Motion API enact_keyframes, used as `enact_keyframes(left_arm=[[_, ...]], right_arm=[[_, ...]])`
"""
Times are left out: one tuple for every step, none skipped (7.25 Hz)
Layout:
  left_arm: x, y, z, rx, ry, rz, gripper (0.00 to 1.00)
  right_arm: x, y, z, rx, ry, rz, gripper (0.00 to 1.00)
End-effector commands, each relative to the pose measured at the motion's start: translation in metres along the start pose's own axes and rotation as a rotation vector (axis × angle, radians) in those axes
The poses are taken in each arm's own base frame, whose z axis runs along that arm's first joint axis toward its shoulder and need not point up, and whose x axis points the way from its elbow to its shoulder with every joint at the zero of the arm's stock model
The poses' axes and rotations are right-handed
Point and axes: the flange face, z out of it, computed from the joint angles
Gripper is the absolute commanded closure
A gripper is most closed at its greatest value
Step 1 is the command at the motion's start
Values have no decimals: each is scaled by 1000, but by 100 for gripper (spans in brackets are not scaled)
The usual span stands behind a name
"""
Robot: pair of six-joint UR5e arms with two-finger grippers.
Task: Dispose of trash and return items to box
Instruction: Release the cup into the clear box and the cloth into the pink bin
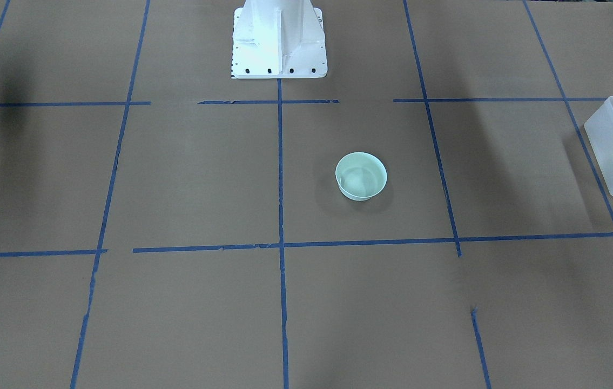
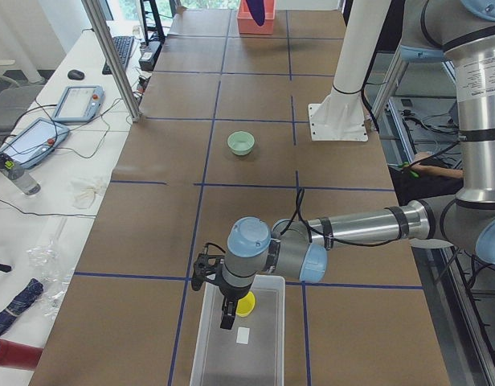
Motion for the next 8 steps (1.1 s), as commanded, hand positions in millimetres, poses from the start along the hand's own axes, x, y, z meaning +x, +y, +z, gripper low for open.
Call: enact_keyframes(left_arm=[[-30, -10, -66, 139, -111, -81, 0], [-17, -22, -88, 196, -96, -138, 0], [6, -34, -106, 237, -6, -126, 0], [35, -65, -121, 271, 117, -113, 0], [89, -82, -109, 223, 198, -101, 0], [136, -91, -94, 172, 247, -125, 0], [176, -92, -88, 126, 299, -145, 0], [226, -88, -85, 77, 354, -161, 0]], right_arm=[[38, -1, 3, 3, 61, -45, 100], [66, -9, 2, 7, 97, -92, 100], [90, -17, 2, 2, 176, -134, 100], [122, -17, 5, -21, 206, -157, 100], [152, -10, 11, -46, 210, -155, 100], [167, -3, 17, -75, 225, -141, 100], [177, 2, 20, -128, 274, -141, 100], [191, 2, 25, -167, 316, -185, 100]])
